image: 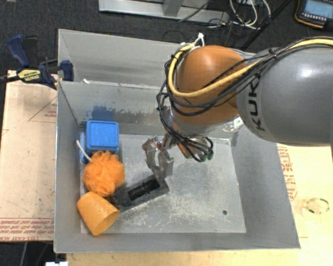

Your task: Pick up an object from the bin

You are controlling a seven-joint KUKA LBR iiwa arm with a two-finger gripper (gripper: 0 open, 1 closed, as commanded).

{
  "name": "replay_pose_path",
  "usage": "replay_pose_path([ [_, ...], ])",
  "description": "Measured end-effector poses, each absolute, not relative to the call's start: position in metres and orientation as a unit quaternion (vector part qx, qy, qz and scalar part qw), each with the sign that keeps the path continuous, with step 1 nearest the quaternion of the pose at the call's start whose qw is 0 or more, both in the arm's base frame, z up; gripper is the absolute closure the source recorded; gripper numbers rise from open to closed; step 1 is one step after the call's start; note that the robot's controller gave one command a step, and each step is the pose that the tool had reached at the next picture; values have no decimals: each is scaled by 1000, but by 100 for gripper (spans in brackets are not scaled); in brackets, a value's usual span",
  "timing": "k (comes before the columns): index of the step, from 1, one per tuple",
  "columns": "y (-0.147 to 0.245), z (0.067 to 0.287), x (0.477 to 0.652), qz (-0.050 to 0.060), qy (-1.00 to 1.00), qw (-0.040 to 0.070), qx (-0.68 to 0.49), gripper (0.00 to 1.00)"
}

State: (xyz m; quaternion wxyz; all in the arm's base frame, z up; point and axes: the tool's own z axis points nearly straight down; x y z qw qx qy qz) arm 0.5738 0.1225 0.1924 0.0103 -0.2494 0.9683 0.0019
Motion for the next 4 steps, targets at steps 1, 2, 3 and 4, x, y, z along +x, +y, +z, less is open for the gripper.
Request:
replay_pose_path([
  [1, 122, 192, 574, 2, 968, 10, -249, 0],
  [2, 122, 192, 574, 2, 968, 10, -249, 0],
  [3, 122, 192, 574, 2, 968, 10, -249, 0],
  [4, 123, 181, 567, 1, 959, 14, -283, 0],
])
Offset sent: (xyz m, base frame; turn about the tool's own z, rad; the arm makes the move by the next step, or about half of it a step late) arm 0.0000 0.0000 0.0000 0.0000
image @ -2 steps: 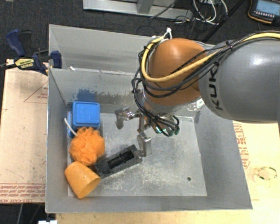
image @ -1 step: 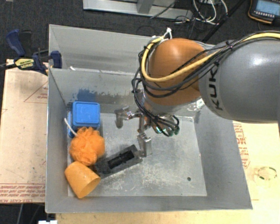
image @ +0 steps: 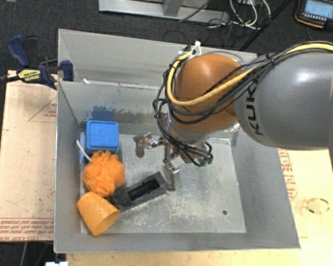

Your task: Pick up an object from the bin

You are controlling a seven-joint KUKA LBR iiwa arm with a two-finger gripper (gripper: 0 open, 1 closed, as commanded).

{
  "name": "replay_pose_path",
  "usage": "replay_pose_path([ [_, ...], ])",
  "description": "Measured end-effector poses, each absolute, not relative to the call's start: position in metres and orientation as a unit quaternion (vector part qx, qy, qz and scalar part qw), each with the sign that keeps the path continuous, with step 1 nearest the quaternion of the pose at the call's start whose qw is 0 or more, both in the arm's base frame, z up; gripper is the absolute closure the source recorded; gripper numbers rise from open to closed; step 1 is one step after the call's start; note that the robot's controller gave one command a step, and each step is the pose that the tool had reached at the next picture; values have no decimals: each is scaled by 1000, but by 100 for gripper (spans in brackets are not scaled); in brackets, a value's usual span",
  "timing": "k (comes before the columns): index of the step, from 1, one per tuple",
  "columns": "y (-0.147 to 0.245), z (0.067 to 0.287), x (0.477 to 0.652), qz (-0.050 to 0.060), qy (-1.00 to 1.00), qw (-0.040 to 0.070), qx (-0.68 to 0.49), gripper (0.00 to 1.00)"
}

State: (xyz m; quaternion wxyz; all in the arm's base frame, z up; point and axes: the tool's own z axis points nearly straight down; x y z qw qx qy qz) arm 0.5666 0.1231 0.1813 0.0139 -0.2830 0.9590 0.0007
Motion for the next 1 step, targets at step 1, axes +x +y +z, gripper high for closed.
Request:
replay_pose_path([
  [1, 129, 141, 552, 0, 916, 12, -402, 0],
])
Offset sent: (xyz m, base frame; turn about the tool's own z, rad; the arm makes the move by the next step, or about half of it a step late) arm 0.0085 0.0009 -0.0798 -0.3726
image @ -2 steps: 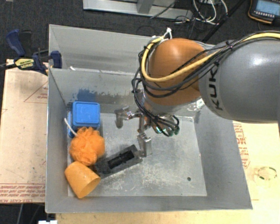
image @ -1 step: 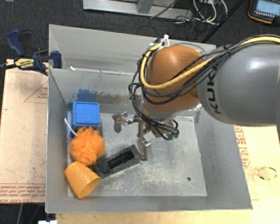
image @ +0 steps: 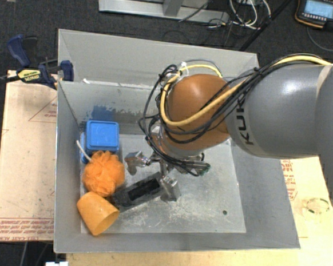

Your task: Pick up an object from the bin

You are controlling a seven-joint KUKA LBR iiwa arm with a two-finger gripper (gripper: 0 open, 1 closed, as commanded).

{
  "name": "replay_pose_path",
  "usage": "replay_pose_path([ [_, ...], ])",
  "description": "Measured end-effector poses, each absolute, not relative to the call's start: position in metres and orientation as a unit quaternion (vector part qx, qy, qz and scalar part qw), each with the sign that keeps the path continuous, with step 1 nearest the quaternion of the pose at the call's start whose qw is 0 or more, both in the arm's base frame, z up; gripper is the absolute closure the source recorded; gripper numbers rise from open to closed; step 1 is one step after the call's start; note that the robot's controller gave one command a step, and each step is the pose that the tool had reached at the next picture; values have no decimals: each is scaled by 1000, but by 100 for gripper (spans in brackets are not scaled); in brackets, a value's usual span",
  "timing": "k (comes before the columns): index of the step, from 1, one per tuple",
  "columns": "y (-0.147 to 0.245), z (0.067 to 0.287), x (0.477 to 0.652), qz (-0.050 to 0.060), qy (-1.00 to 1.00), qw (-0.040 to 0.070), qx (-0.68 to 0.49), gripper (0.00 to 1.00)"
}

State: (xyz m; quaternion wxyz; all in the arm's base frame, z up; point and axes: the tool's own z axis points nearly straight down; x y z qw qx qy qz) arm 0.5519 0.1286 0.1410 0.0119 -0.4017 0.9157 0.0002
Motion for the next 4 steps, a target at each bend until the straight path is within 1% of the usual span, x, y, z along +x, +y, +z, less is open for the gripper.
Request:
replay_pose_path([
  [1, 127, 112, 566, -1, 893, 14, -449, 0],
  [2, 146, 82, 544, -2, 811, 13, -585, 100],
  [3, 146, 82, 544, -2, 811, 13, -585, 100],
  [4, 132, 76, 535, 0, 816, 20, -578, 100],
])
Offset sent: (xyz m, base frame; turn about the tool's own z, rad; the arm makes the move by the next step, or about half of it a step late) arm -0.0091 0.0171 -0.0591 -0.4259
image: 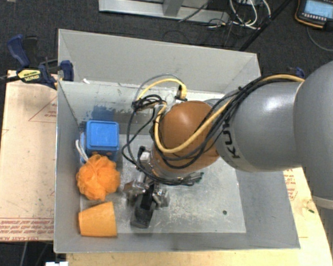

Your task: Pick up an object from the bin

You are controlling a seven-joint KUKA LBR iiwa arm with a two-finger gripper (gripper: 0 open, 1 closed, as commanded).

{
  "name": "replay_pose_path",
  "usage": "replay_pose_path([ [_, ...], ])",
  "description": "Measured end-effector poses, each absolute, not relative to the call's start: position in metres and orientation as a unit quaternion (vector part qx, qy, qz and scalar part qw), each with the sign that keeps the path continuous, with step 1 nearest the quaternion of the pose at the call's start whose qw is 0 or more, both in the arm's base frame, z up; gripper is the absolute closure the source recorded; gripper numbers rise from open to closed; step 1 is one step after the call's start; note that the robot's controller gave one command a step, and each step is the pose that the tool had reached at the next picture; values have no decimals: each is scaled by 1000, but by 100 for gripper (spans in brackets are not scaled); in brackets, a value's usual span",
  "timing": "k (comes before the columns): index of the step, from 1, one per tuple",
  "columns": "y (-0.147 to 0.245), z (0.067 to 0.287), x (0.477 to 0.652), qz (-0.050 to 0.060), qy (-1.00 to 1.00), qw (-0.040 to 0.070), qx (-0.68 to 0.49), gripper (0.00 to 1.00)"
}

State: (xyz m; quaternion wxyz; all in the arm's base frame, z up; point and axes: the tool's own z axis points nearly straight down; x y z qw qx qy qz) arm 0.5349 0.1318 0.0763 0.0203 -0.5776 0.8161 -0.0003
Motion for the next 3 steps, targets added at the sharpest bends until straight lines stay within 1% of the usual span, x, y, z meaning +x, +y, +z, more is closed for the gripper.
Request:
replay_pose_path([
  [1, 103, 72, 531, 0, 804, 17, -594, 100],
  [2, 88, 72, 530, -1, 804, 18, -595, 100],
  [3, 98, 191, 533, 2, 799, 16, -601, 100],
])
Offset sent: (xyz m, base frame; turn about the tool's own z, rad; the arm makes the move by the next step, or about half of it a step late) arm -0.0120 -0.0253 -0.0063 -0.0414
